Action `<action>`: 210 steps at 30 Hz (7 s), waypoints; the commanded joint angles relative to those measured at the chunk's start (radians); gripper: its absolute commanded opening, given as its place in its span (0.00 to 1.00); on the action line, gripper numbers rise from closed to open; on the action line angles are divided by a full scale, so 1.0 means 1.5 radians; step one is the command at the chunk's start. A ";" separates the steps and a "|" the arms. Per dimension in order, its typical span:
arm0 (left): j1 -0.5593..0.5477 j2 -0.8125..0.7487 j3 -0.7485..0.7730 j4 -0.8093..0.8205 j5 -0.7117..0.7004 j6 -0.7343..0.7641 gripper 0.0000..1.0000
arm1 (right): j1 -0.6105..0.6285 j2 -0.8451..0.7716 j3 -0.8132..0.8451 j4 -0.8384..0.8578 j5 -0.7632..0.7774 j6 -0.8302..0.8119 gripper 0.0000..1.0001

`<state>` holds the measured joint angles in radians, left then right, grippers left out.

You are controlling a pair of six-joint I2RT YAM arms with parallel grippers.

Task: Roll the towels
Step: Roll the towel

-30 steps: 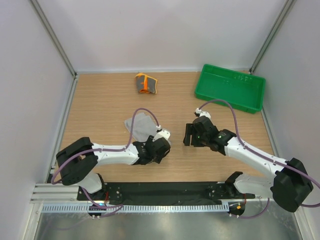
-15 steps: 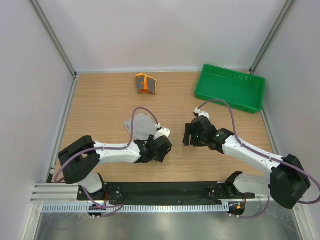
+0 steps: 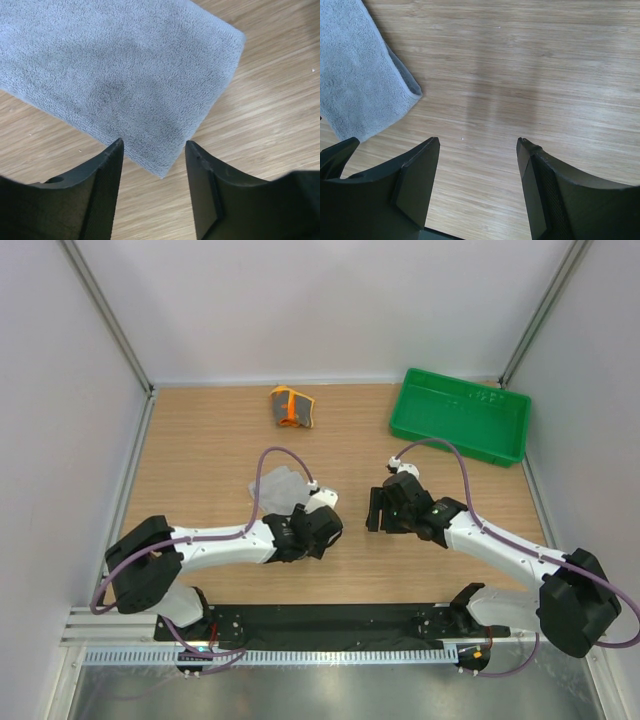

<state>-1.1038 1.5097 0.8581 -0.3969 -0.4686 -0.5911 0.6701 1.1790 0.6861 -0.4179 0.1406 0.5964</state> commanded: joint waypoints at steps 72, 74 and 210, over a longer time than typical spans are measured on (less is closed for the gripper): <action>-0.055 0.060 0.074 -0.116 -0.074 -0.003 0.42 | -0.007 0.011 -0.021 0.044 0.003 0.005 0.69; -0.055 0.065 0.078 -0.113 -0.071 0.000 0.42 | -0.006 0.011 -0.022 0.044 0.002 0.004 0.70; 0.158 0.026 0.048 0.027 0.474 -0.134 0.04 | -0.039 -0.054 0.096 -0.077 -0.013 -0.066 0.84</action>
<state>-0.9062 1.5352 0.9573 -0.4099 0.1329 -0.7612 0.6128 1.1545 0.8173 -0.5552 0.1814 0.5205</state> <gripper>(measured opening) 0.049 0.843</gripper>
